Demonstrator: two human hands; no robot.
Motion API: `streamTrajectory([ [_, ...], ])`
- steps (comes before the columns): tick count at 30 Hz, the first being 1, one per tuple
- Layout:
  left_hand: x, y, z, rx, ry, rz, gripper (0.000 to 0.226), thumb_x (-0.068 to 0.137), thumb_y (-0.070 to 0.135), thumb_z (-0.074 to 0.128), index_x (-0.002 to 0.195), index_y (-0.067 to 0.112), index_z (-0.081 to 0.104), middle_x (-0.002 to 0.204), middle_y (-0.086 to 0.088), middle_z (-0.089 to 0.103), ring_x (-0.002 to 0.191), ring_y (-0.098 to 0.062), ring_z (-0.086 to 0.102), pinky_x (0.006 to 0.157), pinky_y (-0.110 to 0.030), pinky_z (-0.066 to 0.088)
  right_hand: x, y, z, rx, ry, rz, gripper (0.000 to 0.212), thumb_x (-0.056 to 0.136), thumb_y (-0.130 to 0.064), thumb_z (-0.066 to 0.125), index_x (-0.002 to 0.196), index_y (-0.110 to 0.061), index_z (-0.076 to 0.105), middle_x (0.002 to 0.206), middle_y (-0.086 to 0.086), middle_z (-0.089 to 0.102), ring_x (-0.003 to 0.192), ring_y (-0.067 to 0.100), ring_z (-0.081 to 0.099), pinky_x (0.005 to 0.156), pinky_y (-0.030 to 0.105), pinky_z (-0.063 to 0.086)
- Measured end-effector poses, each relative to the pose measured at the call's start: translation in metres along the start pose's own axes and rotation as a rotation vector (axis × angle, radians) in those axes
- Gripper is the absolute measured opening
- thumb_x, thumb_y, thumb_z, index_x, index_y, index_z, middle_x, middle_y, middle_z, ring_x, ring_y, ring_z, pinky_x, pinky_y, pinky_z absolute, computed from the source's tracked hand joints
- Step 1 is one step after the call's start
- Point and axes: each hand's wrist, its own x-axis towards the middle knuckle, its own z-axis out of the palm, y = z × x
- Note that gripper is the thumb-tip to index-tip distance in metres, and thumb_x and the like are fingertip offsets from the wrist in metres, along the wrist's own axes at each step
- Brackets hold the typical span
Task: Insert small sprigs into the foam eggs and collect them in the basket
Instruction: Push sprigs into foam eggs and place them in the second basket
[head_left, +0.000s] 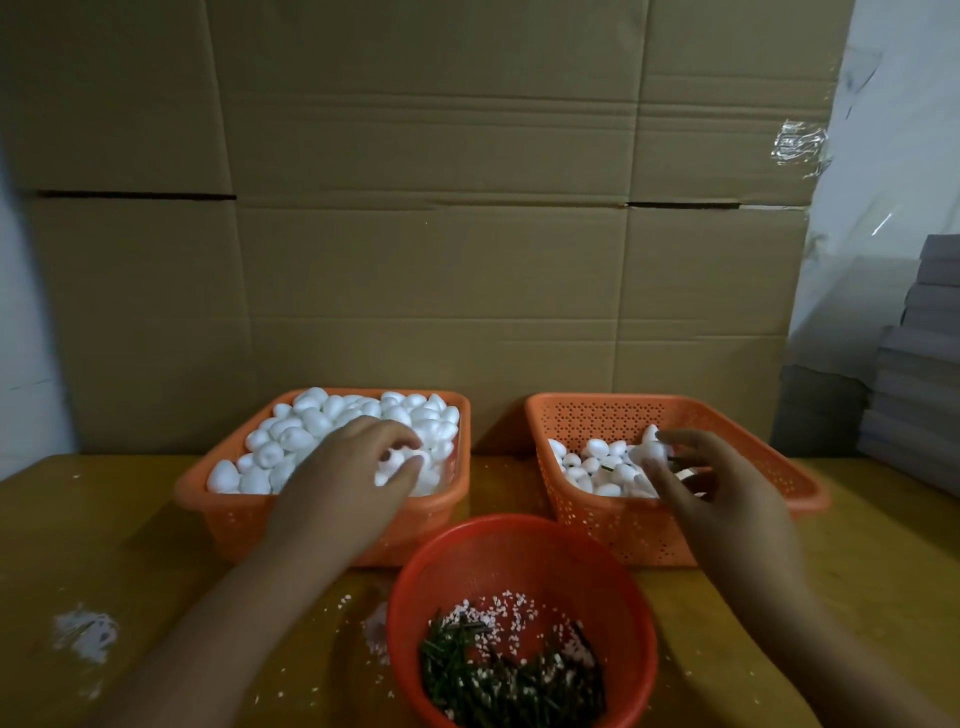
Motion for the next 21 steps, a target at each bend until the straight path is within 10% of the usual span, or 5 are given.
streamTrajectory([
  [6,0.008,-0.033,-0.007,0.233,-0.073,-0.234,0.017,0.093,0.040,0.055,0.098,0.034,0.070,0.106,0.009,0.062,0.091,-0.012,0.055,0.067,-0.028,0.038,-0.004,0.000,0.006,-0.171,-0.050,-0.098,0.048,0.087,-0.018,0.067,0.131,-0.032,0.054,0.129,-0.007,0.053,0.114,0.014,0.052,0.094,0.041,0.049],
  [12,0.010,-0.039,-0.010,0.475,-0.362,-0.235,0.037,0.101,0.046,0.029,0.113,0.032,0.062,0.119,0.008,0.060,0.108,-0.014,0.055,0.084,-0.034,0.046,-0.032,-0.044,0.015,0.000,-0.432,-0.355,0.018,0.091,-0.027,0.059,0.103,-0.038,0.067,0.101,-0.027,0.059,0.098,-0.007,0.056,0.083,0.016,0.048],
  [21,0.015,-0.046,-0.008,0.506,-0.474,-0.239,0.064,0.099,0.056,0.012,0.132,0.019,0.053,0.126,-0.009,0.063,0.116,-0.030,0.058,0.100,-0.046,0.045,-0.057,-0.044,0.040,-0.270,-0.912,-0.480,0.049,0.086,-0.053,0.057,0.133,-0.053,0.044,0.142,-0.029,0.038,0.134,-0.001,0.032,0.115,0.030,0.026],
])
